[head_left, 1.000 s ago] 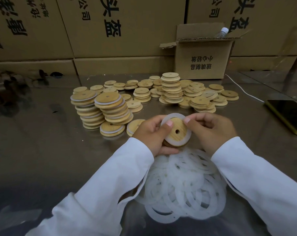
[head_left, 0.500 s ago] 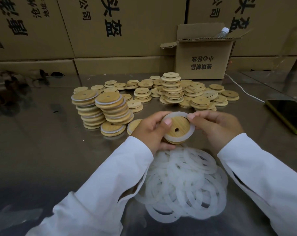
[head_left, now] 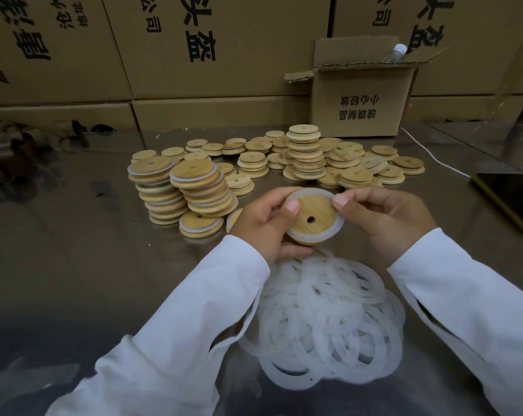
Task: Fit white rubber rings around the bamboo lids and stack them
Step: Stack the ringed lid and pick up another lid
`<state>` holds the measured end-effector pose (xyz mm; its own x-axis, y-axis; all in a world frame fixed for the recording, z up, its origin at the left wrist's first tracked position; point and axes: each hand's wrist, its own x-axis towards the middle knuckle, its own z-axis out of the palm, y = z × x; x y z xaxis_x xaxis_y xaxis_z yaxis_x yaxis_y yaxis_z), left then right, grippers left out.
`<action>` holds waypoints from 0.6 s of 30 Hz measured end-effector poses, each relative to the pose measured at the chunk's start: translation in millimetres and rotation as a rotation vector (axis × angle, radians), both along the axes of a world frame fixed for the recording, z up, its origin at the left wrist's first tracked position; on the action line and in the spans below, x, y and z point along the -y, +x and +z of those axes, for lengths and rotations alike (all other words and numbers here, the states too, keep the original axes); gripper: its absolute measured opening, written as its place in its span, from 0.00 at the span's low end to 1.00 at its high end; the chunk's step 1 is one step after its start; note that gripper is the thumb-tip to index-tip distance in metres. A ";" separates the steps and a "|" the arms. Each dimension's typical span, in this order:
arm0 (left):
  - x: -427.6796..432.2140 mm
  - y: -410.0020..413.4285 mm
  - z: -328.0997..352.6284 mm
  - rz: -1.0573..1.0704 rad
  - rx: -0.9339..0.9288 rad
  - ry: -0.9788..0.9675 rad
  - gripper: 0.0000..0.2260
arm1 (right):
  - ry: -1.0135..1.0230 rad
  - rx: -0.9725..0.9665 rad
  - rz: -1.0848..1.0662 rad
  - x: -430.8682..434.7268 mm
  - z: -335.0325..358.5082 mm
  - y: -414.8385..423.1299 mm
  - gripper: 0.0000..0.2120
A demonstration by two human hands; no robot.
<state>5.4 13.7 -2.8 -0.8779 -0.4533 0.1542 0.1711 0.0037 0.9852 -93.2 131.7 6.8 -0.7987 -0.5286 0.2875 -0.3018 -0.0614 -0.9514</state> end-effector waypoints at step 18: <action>-3.1 6.0 5.3 -0.007 -0.163 0.016 0.09 | -0.001 0.140 0.115 -5.1 4.9 -4.9 0.02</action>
